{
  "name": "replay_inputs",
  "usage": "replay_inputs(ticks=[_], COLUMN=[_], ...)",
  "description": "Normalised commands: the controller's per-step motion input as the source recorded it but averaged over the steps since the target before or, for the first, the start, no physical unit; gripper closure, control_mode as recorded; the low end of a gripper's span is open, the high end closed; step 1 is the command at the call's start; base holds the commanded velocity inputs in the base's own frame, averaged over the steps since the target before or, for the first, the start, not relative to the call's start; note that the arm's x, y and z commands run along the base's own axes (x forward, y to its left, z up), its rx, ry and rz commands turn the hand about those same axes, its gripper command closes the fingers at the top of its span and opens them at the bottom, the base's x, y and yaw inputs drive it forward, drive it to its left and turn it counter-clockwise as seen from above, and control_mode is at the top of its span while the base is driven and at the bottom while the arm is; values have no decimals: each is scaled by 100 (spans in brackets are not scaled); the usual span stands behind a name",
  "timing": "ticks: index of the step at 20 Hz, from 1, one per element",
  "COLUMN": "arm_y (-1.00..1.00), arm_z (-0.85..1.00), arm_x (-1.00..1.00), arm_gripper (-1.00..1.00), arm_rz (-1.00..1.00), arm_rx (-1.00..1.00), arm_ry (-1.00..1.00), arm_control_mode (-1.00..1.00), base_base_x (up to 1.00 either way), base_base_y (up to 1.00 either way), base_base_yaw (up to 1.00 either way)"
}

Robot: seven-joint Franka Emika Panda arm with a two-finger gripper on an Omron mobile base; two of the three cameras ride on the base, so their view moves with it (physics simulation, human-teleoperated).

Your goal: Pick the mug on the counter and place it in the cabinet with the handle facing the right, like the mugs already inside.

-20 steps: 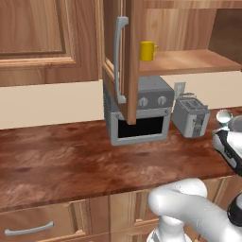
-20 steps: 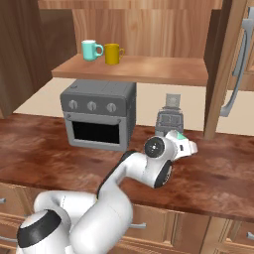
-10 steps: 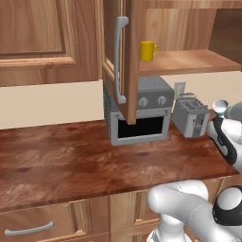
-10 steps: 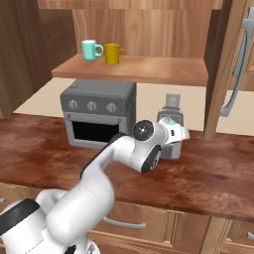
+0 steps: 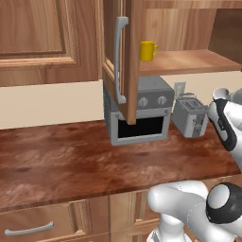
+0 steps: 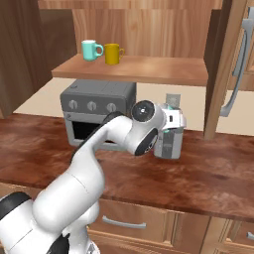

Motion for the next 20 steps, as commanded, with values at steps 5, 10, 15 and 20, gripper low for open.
replay_inputs(ticks=[5,10,15,20], arm_y=[6,18,23,23], arm_z=[40,36,30,31], arm_x=[0,0,0,0], arm_gripper=[100,100,100,100], arm_rz=[1,3,4,5], arm_rx=[14,7,5,6], arm_ry=[0,-2,-7,-9], arm_control_mode=[-100,-100,-100,-100], base_base_x=[0,0,0,0], base_base_y=[0,0,0,0], base_base_yaw=[0,0,0,0])
